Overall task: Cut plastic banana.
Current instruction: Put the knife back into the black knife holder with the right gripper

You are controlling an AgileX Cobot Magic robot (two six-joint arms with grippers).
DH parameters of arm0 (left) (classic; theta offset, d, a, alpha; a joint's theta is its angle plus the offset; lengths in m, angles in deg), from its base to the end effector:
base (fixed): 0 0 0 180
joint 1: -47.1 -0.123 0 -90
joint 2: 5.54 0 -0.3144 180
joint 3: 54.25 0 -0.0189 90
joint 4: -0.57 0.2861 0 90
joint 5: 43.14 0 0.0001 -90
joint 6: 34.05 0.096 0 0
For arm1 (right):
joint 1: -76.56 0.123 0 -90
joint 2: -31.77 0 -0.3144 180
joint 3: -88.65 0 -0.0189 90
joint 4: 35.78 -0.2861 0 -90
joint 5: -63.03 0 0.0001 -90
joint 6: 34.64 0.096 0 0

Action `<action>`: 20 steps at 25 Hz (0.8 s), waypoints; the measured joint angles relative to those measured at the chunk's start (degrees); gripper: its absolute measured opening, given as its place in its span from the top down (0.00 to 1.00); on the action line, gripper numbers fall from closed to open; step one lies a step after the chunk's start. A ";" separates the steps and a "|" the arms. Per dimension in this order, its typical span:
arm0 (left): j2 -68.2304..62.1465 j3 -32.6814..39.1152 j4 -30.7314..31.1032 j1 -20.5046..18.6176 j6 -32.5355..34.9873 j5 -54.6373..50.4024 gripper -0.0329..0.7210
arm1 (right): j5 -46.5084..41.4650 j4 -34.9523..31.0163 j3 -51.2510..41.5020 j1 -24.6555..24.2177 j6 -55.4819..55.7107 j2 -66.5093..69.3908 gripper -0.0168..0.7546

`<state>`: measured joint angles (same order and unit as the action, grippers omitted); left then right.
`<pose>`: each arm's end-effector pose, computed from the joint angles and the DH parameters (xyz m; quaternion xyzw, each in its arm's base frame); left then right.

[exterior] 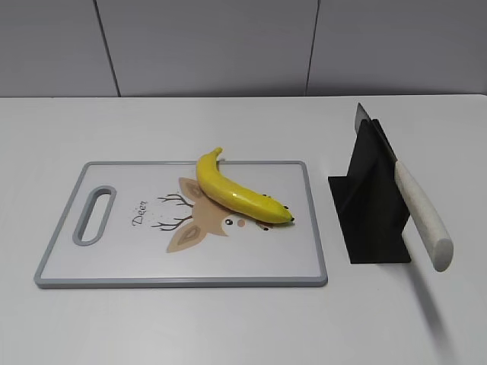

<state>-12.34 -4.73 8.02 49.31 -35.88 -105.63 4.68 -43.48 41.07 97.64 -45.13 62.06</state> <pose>-0.0005 0.0111 0.2889 -0.0006 0.8590 0.0469 0.5099 0.0618 0.0356 0.2915 -0.2409 0.8940 0.1002 0.3643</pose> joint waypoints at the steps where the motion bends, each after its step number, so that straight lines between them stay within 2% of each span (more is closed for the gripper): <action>1: 0.00 0.00 0.00 0.00 0.00 0.00 0.20 | -0.38 0.15 -0.37 0.00 0.00 -1.44 0.22; 14: 0.00 0.00 0.00 -0.04 0.00 0.00 0.20 | -0.94 0.37 -1.11 0.00 -0.04 -22.52 0.22; 20: 0.05 0.00 0.00 -0.04 0.00 0.13 0.20 | -1.24 0.86 -1.11 0.00 0.01 -23.56 0.22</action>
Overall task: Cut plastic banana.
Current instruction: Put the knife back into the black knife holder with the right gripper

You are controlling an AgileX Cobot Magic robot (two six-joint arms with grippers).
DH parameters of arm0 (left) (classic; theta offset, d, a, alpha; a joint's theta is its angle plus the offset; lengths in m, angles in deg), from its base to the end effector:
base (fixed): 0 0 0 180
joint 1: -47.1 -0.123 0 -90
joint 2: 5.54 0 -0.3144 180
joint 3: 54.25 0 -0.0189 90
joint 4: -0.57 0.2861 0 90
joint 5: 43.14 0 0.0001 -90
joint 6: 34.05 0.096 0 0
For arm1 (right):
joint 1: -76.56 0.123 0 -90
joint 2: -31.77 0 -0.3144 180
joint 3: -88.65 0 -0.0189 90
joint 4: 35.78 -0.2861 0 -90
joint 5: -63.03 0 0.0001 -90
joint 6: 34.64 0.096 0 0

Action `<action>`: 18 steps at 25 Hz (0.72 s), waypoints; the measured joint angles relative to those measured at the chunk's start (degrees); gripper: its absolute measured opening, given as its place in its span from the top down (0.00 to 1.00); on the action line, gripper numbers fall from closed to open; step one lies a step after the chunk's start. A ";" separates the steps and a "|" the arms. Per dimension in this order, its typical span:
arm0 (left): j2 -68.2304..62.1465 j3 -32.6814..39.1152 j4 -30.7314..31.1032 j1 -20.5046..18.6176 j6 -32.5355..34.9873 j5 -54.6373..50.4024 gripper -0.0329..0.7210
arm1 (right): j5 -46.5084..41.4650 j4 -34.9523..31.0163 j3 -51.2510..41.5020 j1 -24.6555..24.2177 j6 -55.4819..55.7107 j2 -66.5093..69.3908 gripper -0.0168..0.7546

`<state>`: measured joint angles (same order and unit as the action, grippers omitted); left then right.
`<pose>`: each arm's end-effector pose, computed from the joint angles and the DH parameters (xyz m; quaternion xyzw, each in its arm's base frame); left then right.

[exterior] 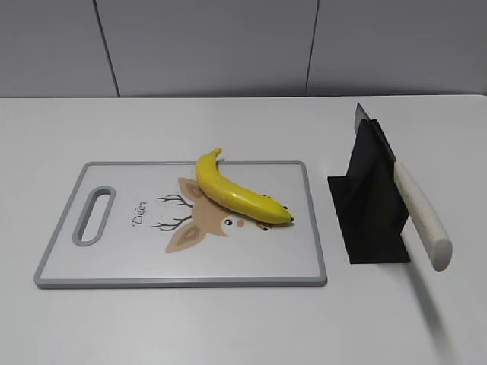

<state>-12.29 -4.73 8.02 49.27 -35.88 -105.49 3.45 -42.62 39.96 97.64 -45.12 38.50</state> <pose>-0.0005 0.0111 0.2891 -0.0009 0.8581 0.0471 0.5113 -0.0043 0.0089 0.2976 -0.2310 0.8096 0.1089 0.5285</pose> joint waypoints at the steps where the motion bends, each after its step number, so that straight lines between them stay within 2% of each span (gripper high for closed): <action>1: 0.00 0.00 0.00 0.00 0.00 0.00 0.20 | 0.00 0.00 0.00 0.00 0.00 0.00 0.22; 5: 0.00 0.00 0.00 0.00 0.00 0.00 0.20 | 0.00 0.06 -0.05 -0.62 0.00 0.00 0.22; 7: 0.00 0.00 0.00 0.00 0.00 0.00 0.20 | 0.00 0.06 -0.05 -2.58 0.00 0.00 0.22; 15: 0.00 0.00 0.00 0.00 0.00 0.00 0.20 | 0.00 0.11 -0.05 -16.05 0.00 0.00 0.22; 18: 0.00 0.00 0.00 0.00 0.00 0.00 0.20 | 0.00 0.11 -0.05 -19.20 0.00 0.00 0.22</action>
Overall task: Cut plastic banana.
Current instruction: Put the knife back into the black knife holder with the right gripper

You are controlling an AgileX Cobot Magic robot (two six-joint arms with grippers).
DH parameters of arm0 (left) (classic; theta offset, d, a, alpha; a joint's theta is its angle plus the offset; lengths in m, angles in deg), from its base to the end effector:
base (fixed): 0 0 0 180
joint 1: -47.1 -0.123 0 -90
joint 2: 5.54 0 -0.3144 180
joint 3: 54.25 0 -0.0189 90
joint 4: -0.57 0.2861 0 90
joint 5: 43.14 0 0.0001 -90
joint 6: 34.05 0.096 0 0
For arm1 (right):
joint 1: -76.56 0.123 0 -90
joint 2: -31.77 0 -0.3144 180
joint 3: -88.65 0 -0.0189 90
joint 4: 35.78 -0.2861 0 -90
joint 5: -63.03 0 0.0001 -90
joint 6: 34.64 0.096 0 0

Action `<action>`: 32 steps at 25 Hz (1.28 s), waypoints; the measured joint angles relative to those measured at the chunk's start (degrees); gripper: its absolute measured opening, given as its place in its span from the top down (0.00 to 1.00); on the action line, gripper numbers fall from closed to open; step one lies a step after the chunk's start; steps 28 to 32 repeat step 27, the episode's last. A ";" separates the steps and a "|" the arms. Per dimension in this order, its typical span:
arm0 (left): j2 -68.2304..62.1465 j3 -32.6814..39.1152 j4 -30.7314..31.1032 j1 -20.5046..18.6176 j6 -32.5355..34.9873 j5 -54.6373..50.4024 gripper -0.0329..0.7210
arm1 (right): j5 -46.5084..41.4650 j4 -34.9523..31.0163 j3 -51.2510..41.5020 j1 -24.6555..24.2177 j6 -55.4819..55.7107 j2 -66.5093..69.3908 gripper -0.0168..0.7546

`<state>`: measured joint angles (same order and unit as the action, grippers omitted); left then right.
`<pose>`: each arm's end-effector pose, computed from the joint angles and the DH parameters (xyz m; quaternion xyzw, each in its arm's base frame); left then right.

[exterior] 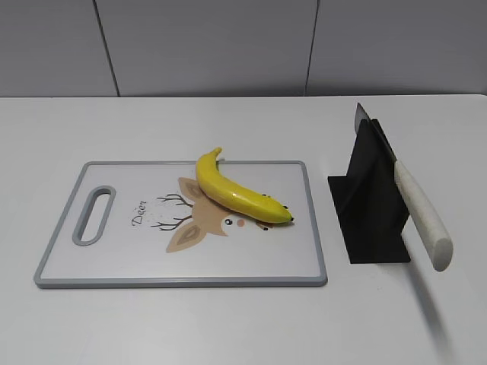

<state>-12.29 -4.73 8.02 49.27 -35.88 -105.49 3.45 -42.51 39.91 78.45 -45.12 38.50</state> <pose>-0.0005 0.0111 0.2891 -0.0009 0.8581 0.0471 0.5113 -0.0010 0.0097 0.2973 -0.0928 0.8370 0.0184 0.5389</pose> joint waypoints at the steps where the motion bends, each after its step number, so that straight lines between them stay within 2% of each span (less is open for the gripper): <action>1: 0.00 0.00 0.00 0.00 0.00 0.00 0.20 | 0.00 0.00 0.00 -0.74 0.00 0.00 0.22; 32: 0.00 0.00 0.00 0.00 0.00 0.00 0.20 | 0.00 0.00 0.00 -1.52 0.00 0.00 0.22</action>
